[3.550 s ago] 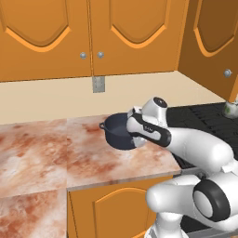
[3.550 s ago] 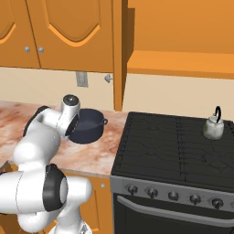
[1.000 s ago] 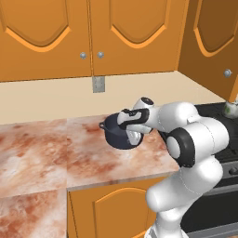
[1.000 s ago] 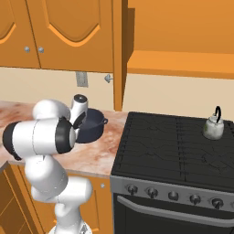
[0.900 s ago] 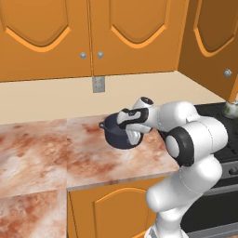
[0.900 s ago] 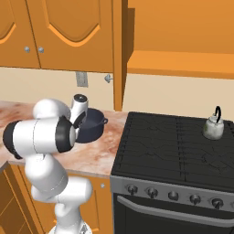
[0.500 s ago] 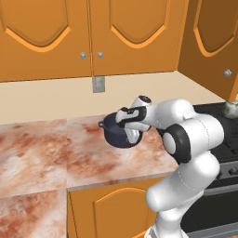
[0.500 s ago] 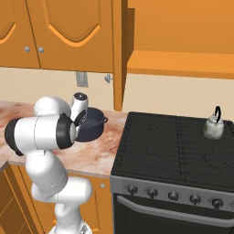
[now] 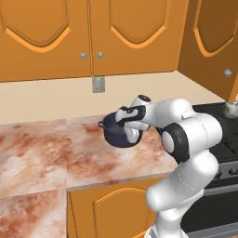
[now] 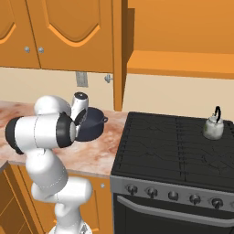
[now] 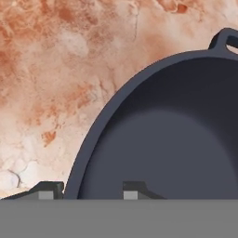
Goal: Pick the kettle from the cabinet and place it on a stove burner. Then pick the pot from the counter and place it on another stove burner. Finally, turn both burners on.
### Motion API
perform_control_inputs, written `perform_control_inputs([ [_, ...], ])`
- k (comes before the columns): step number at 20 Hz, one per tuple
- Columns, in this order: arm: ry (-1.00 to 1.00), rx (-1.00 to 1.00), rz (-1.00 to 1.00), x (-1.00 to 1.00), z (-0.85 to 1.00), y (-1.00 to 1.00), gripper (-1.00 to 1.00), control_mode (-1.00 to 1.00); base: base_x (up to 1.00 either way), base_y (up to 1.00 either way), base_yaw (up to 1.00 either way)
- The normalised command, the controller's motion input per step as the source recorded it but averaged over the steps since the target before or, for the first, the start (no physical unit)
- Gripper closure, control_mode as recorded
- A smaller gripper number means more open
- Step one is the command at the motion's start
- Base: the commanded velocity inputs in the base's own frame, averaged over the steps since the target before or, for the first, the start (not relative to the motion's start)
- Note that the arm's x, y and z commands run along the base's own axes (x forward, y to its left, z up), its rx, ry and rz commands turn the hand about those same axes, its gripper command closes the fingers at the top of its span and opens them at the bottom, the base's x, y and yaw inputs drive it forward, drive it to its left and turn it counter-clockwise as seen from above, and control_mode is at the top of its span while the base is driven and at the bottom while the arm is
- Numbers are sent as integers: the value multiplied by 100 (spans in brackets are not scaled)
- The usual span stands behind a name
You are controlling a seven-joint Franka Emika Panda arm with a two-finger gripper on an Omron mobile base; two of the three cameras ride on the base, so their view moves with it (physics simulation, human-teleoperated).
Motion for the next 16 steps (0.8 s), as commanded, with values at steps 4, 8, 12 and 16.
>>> perform_control_inputs([
  [4,0,0,0,0,-5,0,100,-100,0,0,0],
  [8,0,0,0,-2,0,0,100,-100,0,0,0],
  [12,0,0,-1,-16,5,0,100,-100,0,0,0],
  [16,0,0,-1,-21,5,0,100,-100,0,0,0],
])
